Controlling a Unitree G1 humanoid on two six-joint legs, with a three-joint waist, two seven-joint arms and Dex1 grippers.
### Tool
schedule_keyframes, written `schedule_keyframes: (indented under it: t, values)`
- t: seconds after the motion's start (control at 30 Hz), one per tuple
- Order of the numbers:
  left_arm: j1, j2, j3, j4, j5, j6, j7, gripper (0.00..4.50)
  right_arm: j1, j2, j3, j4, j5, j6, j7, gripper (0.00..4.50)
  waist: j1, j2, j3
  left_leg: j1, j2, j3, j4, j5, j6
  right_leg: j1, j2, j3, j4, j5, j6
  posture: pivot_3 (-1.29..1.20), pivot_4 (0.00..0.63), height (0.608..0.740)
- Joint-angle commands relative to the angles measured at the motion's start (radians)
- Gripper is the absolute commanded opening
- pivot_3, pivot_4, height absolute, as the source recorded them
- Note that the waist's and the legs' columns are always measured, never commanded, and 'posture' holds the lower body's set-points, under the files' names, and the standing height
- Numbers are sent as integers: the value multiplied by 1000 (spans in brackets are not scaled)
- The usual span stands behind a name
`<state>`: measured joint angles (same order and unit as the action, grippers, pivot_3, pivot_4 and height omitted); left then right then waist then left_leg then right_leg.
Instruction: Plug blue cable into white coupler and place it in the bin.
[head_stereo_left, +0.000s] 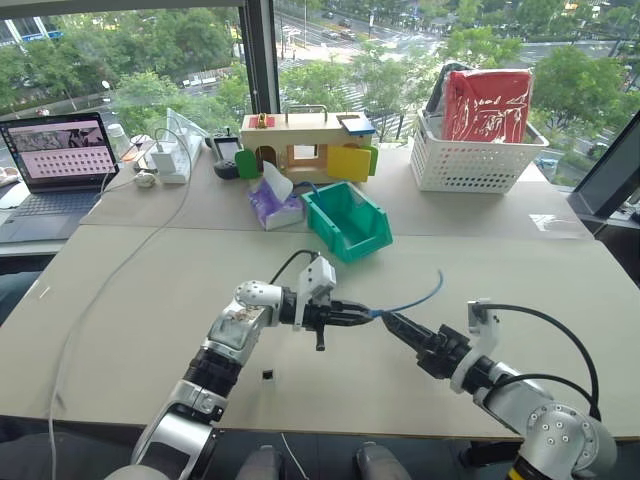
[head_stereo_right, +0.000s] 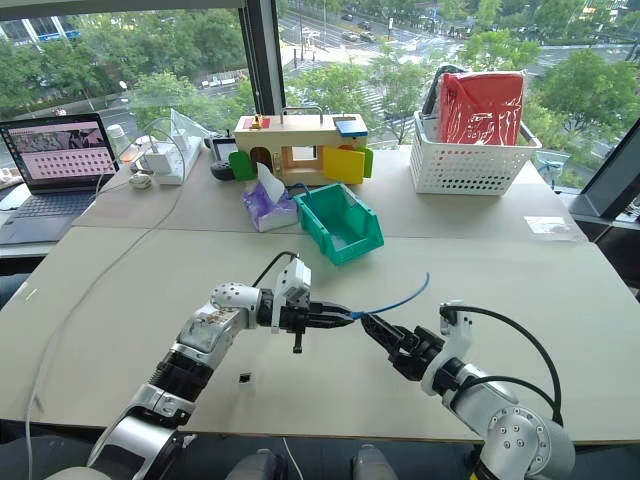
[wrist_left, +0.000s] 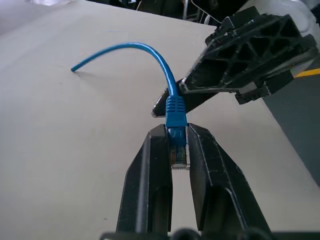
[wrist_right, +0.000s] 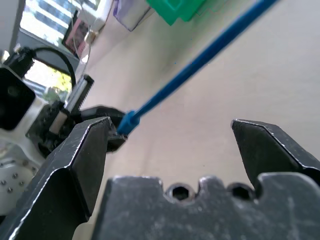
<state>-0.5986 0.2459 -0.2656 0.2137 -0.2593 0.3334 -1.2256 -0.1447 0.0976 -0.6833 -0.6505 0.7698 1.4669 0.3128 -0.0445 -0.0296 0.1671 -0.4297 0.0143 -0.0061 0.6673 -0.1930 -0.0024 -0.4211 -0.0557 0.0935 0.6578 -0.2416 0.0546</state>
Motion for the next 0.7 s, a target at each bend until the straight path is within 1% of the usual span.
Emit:
schedule_keyframes:
  t: [0.03,0.13,0.3,0.5,0.6,0.7]
  values:
    - [7,3,-23,-62,-7,6,5,69,-12,186,-77,-56,140,-2,-127,4500,1,0,0,0,0,0,0,0,0,0,0,0,0,0,0,0,150,715]
    - [8,3,-25,-66,-7,7,14,69,2,214,-76,-56,235,-7,-213,4500,-2,0,0,0,0,0,0,0,0,0,0,0,0,0,0,0,150,715]
    - [11,9,-36,-60,2,-8,24,69,46,186,-32,-15,462,-54,-379,4500,-5,1,0,0,1,0,-1,0,0,-1,1,0,0,-1,0,0,150,715]
    - [21,-5,-45,-65,10,-27,58,69,127,110,122,37,733,-180,-601,4500,-3,1,-1,0,0,1,-1,0,0,0,0,1,-1,-1,0,0,150,715]
    - [23,-9,-48,-65,11,-33,67,69,165,33,221,56,842,-285,-689,4500,-3,0,-1,-1,0,0,-3,0,0,-1,0,0,-2,-2,0,0,150,715]
    - [17,-15,-46,-57,18,-46,77,69,185,-37,297,66,916,-372,-740,4500,-10,0,-1,-1,0,2,-3,0,0,-1,0,2,-3,-2,0,0,150,715]
